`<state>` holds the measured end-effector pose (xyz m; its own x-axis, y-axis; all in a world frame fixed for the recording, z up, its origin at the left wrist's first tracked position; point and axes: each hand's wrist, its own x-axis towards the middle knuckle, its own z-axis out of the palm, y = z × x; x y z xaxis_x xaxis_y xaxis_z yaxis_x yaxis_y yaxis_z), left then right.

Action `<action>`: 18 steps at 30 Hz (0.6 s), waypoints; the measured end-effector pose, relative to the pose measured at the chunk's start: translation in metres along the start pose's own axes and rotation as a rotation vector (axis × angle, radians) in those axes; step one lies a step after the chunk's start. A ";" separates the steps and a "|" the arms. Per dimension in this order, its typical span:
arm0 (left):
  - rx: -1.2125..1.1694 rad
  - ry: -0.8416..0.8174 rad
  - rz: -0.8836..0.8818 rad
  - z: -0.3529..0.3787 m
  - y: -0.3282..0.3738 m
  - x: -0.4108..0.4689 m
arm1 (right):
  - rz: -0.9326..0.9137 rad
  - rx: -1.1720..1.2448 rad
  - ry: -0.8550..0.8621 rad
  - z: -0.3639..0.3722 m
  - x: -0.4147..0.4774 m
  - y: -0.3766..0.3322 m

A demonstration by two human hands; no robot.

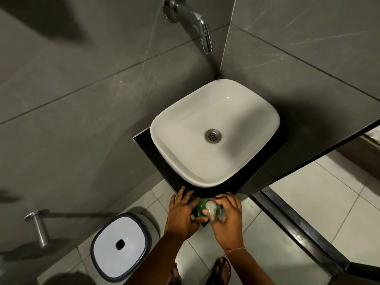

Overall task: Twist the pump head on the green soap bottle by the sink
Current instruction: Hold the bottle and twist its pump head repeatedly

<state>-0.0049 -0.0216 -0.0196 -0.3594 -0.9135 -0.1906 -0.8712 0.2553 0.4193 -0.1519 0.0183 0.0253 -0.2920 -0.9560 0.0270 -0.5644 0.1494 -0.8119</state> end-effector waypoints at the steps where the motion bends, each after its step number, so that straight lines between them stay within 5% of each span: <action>1: 0.000 0.003 0.002 0.001 -0.001 0.000 | -0.007 0.007 -0.036 -0.002 0.001 0.002; 9: -0.040 0.018 0.013 0.001 -0.001 0.000 | -0.062 -0.084 -0.316 -0.017 0.012 0.011; 15: -0.009 0.009 0.006 0.000 -0.001 0.000 | 0.029 0.050 -0.038 -0.002 0.002 0.002; 18: -0.010 -0.001 0.005 -0.002 0.000 0.000 | 0.051 0.125 -0.030 -0.001 0.000 0.003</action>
<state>-0.0043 -0.0227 -0.0180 -0.3640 -0.9119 -0.1895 -0.8660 0.2566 0.4292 -0.1549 0.0188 0.0236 -0.2939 -0.9553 -0.0318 -0.4483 0.1671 -0.8781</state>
